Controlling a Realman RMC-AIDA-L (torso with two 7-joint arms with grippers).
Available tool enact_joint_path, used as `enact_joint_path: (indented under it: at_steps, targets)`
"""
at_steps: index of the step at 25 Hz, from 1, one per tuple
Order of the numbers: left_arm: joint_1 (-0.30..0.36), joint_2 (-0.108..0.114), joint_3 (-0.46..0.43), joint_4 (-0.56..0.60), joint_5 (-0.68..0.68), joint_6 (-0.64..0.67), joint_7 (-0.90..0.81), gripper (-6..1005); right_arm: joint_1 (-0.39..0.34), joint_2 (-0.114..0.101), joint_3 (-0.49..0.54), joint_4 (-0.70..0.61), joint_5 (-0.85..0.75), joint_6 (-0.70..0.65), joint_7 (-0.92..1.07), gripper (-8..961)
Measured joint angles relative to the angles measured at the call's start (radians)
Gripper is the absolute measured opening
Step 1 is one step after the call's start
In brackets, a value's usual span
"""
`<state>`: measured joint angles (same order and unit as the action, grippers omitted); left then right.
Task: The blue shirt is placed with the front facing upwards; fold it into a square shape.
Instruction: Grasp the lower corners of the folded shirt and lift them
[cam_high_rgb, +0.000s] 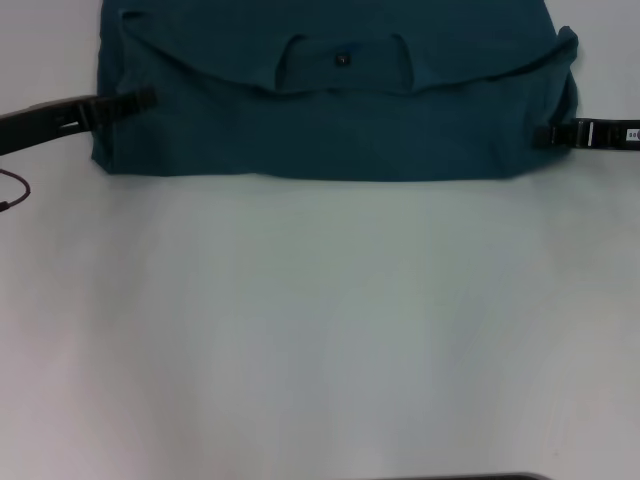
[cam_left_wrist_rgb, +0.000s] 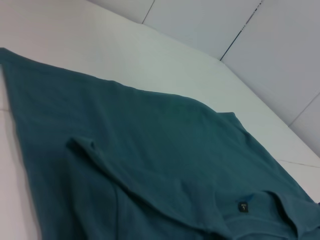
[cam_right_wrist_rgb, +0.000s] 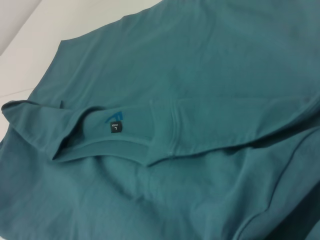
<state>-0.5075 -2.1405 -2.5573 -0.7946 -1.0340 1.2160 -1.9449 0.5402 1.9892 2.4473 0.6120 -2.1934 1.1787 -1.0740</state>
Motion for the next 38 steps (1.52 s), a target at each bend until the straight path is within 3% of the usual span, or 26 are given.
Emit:
enact_joint_path:
  at_steps: [17,38]
  targets:
    - [0.018,0.003,0.021,0.079,0.049,-0.125,0.075,642,0.008,-0.007,-0.002,0.000,0.004,0.001,0.002,35]
    - [0.013,0.001,0.101,0.076,0.053,-0.139,0.073,610,0.008,-0.008,0.002,0.005,0.008,0.013,-0.001,35]
